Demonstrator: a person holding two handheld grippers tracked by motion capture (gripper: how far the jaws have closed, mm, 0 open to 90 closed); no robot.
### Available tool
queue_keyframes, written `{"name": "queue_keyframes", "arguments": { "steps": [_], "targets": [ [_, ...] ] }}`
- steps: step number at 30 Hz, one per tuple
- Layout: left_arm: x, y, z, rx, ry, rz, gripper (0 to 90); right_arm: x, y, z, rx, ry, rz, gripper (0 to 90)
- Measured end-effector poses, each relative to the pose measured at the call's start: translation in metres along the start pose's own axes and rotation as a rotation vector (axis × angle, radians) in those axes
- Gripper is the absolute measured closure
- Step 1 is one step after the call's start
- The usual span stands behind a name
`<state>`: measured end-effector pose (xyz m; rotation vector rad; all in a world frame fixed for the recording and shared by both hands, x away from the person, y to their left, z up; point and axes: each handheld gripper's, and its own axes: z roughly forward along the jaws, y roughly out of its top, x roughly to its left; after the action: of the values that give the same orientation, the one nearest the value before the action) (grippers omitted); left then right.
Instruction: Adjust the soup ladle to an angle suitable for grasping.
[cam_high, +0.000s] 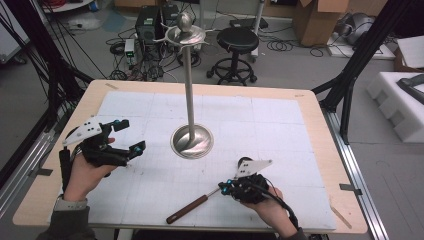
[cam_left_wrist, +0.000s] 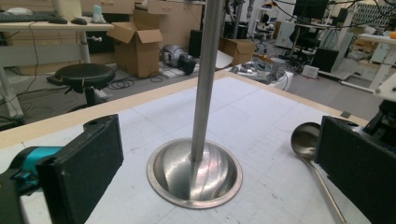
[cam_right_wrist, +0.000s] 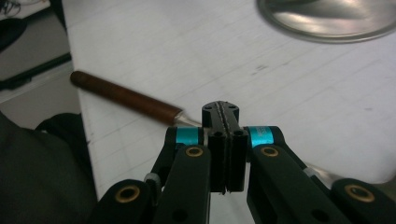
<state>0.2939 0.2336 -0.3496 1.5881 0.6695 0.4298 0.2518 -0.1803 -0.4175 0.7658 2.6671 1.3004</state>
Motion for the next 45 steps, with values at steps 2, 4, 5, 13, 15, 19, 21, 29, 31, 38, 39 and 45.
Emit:
{"name": "queue_keyframes", "arguments": {
  "steps": [2,4,5,13,15,19,21,29,31,38,39,45],
  "targets": [
    [-0.005,-0.001,-0.004,-0.010,-0.001,-0.005,1.7,0.011,-0.003,0.006,0.015,-0.006,-0.034,90.0],
    [-0.006,-0.001,-0.005,-0.012,-0.001,-0.005,1.7,0.014,-0.003,0.008,0.015,-0.002,-0.035,90.0],
    [-0.007,-0.001,-0.006,-0.014,-0.001,-0.005,1.7,0.016,-0.003,0.009,0.015,0.002,-0.042,90.0],
    [-0.013,-0.003,-0.009,-0.016,-0.003,-0.008,1.7,0.038,0.002,0.034,0.022,0.089,-0.079,90.0],
    [-0.014,-0.003,-0.009,-0.016,-0.004,-0.010,1.7,0.042,0.002,0.041,0.029,0.102,-0.093,90.0],
    [-0.014,-0.004,-0.009,-0.013,-0.006,-0.009,1.7,0.047,0.004,0.051,0.046,0.128,-0.113,90.0],
    [-0.012,-0.004,-0.011,-0.012,-0.002,-0.013,1.7,0.048,0.005,0.055,0.057,0.133,-0.115,90.0],
    [-0.013,-0.003,-0.018,-0.026,0.009,-0.014,1.7,0.050,0.007,0.066,0.072,0.140,-0.139,90.0],
    [-0.013,-0.003,-0.019,-0.027,0.011,-0.013,1.7,0.049,0.008,0.070,0.063,0.141,-0.138,90.0],
    [-0.013,-0.004,-0.021,-0.026,0.016,-0.017,1.7,0.045,0.015,0.079,0.037,0.111,-0.132,90.0],
    [-0.013,-0.004,-0.021,-0.027,0.016,-0.018,1.7,0.045,0.015,0.079,0.037,0.111,-0.132,90.0],
    [-0.014,-0.004,-0.023,-0.027,0.017,-0.015,1.7,0.037,0.022,0.088,0.022,0.076,-0.107,90.0]
  ]
}}
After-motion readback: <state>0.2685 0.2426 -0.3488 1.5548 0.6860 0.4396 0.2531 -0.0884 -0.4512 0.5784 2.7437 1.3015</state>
